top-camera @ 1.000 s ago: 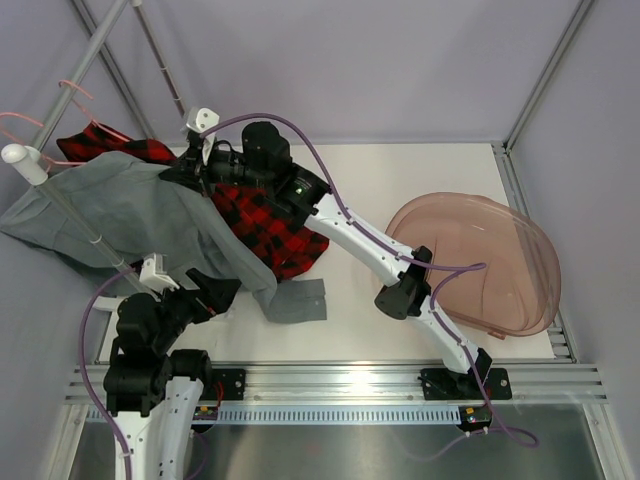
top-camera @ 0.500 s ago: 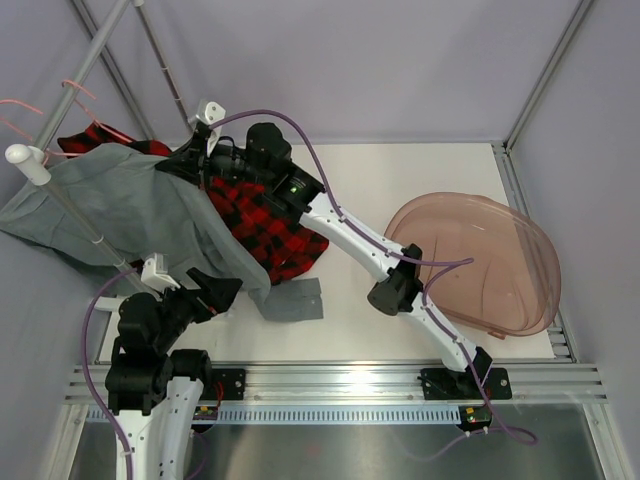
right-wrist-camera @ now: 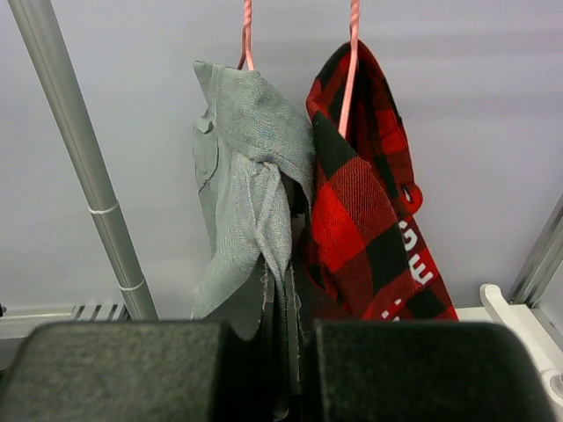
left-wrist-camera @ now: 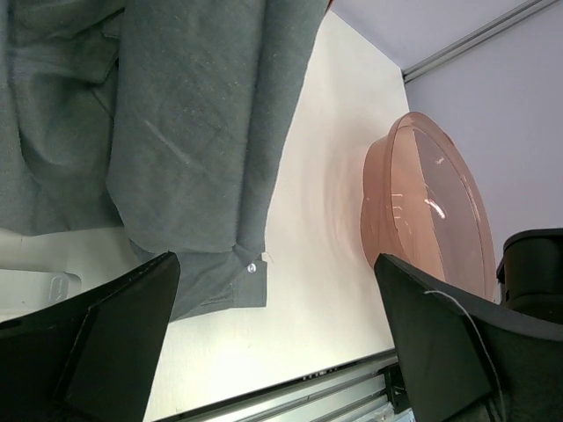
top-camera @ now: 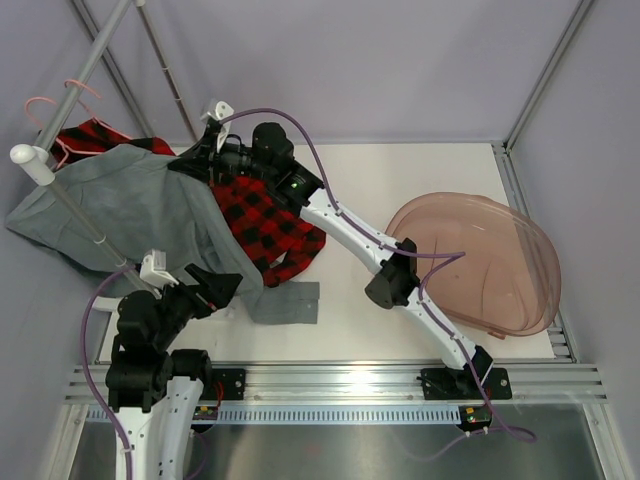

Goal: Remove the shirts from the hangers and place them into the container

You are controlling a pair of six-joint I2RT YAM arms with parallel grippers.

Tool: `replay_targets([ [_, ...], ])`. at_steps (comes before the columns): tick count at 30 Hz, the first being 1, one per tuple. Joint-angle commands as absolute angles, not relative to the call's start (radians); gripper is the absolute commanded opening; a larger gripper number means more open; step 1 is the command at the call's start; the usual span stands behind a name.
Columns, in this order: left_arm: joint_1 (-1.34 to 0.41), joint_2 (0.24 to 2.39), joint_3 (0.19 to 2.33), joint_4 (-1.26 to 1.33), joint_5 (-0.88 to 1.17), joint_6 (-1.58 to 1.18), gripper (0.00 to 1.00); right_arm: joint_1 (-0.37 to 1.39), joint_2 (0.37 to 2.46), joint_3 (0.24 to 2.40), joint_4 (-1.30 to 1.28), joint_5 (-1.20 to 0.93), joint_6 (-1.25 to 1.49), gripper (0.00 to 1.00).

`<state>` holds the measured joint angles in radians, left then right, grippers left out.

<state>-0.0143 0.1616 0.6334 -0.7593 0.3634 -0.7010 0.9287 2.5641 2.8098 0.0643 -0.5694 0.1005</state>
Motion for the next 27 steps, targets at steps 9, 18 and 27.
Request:
replay_targets([
  [9, -0.017, 0.228, 0.729, -0.670, 0.400, -0.600, 0.99, 0.971, 2.067, 2.004, 0.219, -0.341, 0.049, 0.00],
  [18, -0.018, 0.325, 0.857, -0.541, 0.611, -0.531, 0.99, 0.979, 1.654, 1.499, 0.217, -0.256, 0.068, 0.00],
  [27, -0.018, 0.428, 1.015, -0.506, 0.575, -0.503, 0.98, 0.994, 1.376, 1.358, 0.078, -0.161, 0.041, 0.00],
])
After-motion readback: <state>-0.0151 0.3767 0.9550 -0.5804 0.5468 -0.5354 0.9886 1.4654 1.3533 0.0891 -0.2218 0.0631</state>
